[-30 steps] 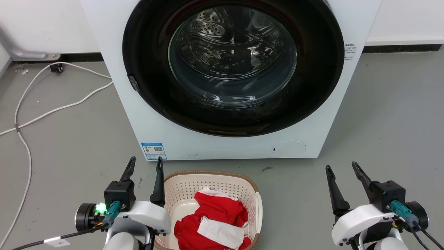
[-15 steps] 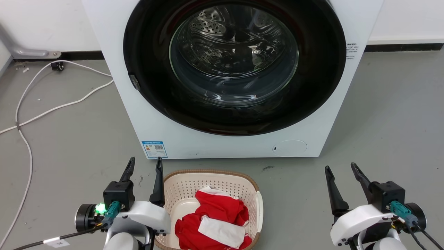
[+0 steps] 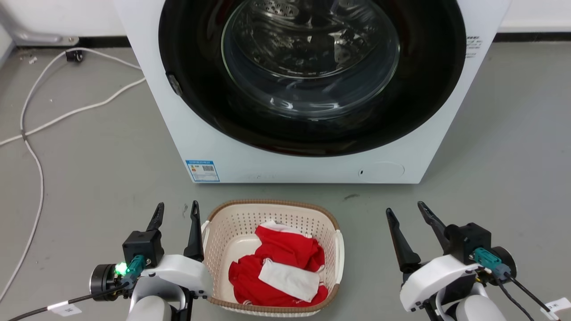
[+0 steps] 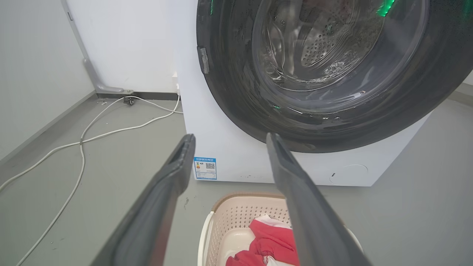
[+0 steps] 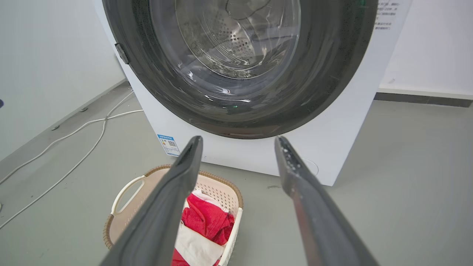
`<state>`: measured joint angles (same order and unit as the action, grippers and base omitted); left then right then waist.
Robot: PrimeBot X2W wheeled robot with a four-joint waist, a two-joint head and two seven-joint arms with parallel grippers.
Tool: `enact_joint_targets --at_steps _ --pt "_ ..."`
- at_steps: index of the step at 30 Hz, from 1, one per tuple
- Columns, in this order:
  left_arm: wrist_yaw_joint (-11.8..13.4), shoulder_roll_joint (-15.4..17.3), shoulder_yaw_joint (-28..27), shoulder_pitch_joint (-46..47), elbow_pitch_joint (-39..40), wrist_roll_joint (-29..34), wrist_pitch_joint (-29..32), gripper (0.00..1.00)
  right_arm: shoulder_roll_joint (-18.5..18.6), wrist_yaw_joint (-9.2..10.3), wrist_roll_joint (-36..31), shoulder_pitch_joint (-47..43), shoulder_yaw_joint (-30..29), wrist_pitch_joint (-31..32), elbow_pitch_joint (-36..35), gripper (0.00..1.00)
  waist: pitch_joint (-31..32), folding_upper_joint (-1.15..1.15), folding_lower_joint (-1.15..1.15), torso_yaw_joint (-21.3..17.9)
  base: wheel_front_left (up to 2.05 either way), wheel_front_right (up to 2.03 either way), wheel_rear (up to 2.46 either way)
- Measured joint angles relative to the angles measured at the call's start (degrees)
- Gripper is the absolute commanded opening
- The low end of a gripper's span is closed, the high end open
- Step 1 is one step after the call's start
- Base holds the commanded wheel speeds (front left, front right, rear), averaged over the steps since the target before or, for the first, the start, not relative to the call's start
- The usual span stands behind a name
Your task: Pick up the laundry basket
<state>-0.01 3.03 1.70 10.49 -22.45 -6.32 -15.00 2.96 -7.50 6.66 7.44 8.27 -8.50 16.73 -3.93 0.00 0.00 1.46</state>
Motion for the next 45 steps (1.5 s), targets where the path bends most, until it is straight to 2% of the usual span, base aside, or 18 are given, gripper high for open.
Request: enact_joint_targets --at_steps 9,17,34,45 --pt "-0.35 0.44 -1.45 3.21 -5.19 -1.56 -0.07 1.0 -0.03 0.0 2.88 3.61 3.86 -0.51 3.3 1.0 -5.25 0.0 0.0 0.52 0.0 0.0 0.0" --pt "-1.01 2.34 -2.54 8.63 -12.69 -3.1 -0.05 1.0 -0.05 0.0 5.83 9.33 7.51 -1.19 9.14 1.0 -11.38 0.0 0.0 0.36 0.0 0.0 0.0" --pt "-3.58 7.53 -1.88 21.84 -27.28 -4.02 0.8 1.0 -0.07 0.0 15.58 24.84 17.92 -2.83 31.44 1.0 -23.63 0.0 0.0 -0.37 0.0 0.0 0.0" --pt "-5.39 8.84 0.66 31.1 -33.51 -3.85 1.87 1.0 -0.08 0.0 22.13 35.46 24.24 -1.45 43.01 1.0 -31.73 0.0 0.0 -0.19 0.0 0.0 0.0"
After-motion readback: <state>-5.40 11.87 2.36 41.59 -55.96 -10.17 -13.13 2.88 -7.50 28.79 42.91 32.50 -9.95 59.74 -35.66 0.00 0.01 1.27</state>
